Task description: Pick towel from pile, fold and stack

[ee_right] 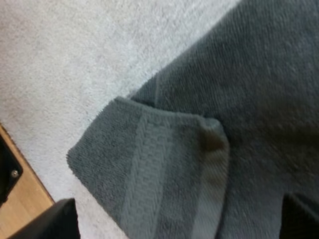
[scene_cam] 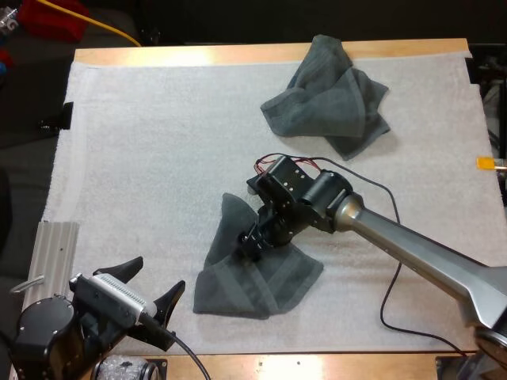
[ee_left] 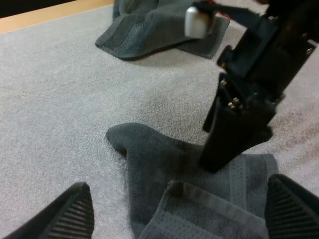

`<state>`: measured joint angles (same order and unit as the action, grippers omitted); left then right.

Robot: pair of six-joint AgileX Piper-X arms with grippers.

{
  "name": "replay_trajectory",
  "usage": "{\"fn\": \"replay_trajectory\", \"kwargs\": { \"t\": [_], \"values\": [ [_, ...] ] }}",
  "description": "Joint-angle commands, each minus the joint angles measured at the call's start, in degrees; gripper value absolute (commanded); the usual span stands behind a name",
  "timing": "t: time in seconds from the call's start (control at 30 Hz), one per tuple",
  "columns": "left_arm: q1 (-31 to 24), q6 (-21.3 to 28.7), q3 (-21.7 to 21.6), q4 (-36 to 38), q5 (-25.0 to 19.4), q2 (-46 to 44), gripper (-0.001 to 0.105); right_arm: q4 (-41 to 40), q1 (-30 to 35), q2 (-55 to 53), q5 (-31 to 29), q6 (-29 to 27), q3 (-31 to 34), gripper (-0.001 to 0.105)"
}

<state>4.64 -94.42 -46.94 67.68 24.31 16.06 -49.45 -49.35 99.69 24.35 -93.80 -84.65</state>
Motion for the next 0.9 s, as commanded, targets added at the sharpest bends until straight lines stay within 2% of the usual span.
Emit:
{"fn": "replay_trajectory", "kwargs": {
  "t": [0.0, 0.13, 0.87],
  "values": [
    [0.2, -0.4, -0.3, 0.3, 0.4, 0.2, 0.068, 0.4, 0.2, 0.4, 1.4, -0.7, 0.2, 0.078],
    [0.2, -0.4, -0.3, 1.3, 0.4, 0.2, 0.068, 1.5, 0.2, 3.4, 4.7, -1.2, 0.2, 0.078],
    [0.2, -0.4, -0.3, 1.5, 0.4, 0.2, 0.068, 8.0, 0.2, 12.2, 11.6, -2.4, 0.2, 0.078]
  ]
}}
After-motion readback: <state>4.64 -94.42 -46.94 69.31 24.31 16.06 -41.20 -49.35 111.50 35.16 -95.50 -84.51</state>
